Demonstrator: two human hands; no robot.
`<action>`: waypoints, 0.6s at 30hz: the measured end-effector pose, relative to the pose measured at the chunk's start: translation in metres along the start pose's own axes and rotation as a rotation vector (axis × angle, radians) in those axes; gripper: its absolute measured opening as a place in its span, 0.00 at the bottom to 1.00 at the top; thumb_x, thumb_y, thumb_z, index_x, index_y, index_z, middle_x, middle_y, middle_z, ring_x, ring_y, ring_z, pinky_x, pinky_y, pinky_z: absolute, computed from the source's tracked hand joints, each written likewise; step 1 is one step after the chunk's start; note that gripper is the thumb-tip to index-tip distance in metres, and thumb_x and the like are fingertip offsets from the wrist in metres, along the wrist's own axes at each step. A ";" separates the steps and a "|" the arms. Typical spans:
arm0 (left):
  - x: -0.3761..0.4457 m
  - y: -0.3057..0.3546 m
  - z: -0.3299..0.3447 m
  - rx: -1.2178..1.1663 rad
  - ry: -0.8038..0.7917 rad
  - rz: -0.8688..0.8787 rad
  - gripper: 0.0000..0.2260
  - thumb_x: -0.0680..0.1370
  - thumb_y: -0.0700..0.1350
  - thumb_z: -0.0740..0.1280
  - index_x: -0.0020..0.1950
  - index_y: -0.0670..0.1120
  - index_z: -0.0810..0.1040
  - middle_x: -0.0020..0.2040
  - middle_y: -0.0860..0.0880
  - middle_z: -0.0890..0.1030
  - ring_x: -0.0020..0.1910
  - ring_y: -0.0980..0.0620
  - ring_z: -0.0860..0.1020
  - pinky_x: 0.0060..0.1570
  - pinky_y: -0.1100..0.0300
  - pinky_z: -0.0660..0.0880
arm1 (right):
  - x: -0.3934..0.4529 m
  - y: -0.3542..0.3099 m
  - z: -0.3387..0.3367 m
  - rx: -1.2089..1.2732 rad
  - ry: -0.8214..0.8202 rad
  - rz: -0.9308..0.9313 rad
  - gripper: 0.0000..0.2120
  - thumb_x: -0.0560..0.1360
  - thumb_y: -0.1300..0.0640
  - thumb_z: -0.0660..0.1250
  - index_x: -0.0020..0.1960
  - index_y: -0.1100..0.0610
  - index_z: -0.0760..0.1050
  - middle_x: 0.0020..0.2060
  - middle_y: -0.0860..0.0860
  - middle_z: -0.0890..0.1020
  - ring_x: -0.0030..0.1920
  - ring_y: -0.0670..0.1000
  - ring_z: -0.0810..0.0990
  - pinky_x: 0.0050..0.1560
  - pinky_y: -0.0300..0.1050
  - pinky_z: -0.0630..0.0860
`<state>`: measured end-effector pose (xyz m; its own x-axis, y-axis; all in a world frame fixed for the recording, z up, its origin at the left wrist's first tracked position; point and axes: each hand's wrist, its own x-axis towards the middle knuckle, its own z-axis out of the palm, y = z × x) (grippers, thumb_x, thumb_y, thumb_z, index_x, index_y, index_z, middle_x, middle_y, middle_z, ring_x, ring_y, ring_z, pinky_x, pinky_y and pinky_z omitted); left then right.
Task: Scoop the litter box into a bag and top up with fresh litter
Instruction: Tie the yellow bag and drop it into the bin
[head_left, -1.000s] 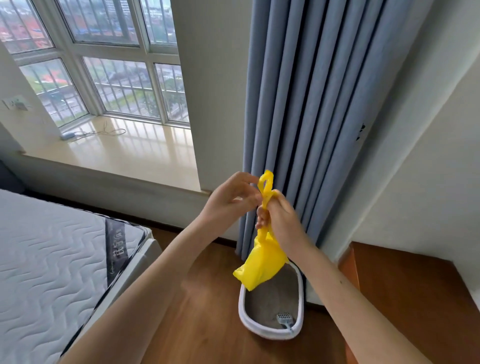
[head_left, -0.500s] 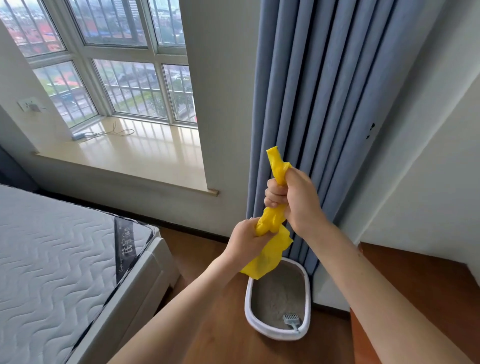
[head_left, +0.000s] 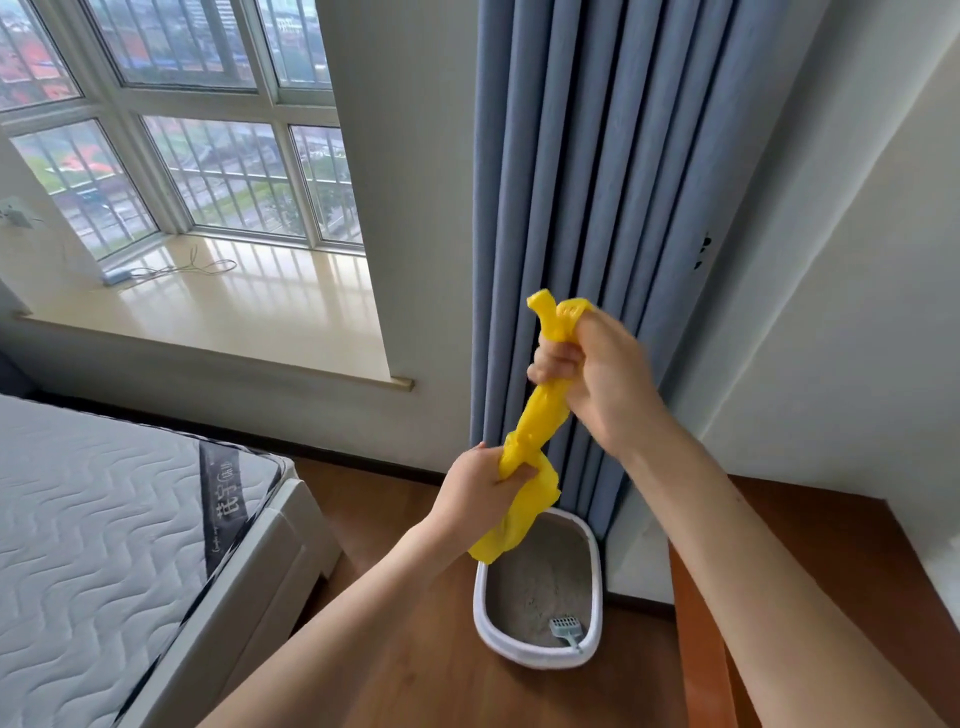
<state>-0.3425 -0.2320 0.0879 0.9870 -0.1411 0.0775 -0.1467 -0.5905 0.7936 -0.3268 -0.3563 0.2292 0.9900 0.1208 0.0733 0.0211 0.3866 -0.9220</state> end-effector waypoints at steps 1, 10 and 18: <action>0.001 0.005 -0.002 -0.116 -0.001 -0.062 0.09 0.79 0.47 0.66 0.40 0.46 0.78 0.35 0.52 0.78 0.36 0.54 0.77 0.49 0.61 0.71 | 0.001 -0.006 -0.006 0.021 -0.033 -0.027 0.12 0.79 0.66 0.54 0.38 0.58 0.67 0.25 0.49 0.70 0.28 0.49 0.70 0.38 0.45 0.72; 0.008 0.031 -0.004 -0.406 0.041 -0.127 0.05 0.78 0.46 0.67 0.45 0.48 0.82 0.43 0.47 0.84 0.46 0.48 0.81 0.48 0.52 0.78 | -0.032 0.059 -0.073 -0.431 -0.128 -0.006 0.21 0.74 0.48 0.69 0.65 0.41 0.70 0.59 0.36 0.79 0.63 0.37 0.73 0.65 0.36 0.70; -0.010 0.023 -0.003 -0.179 -0.063 -0.074 0.07 0.76 0.49 0.69 0.51 0.49 0.82 0.46 0.51 0.84 0.47 0.54 0.80 0.49 0.59 0.77 | -0.041 0.090 -0.056 -0.535 -0.106 -0.081 0.08 0.77 0.53 0.66 0.54 0.50 0.81 0.48 0.46 0.85 0.53 0.45 0.82 0.56 0.45 0.77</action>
<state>-0.3558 -0.2417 0.1069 0.9878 -0.1548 -0.0183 -0.0542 -0.4514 0.8907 -0.3575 -0.3775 0.1215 0.9632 0.2125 0.1644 0.1921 -0.1173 -0.9743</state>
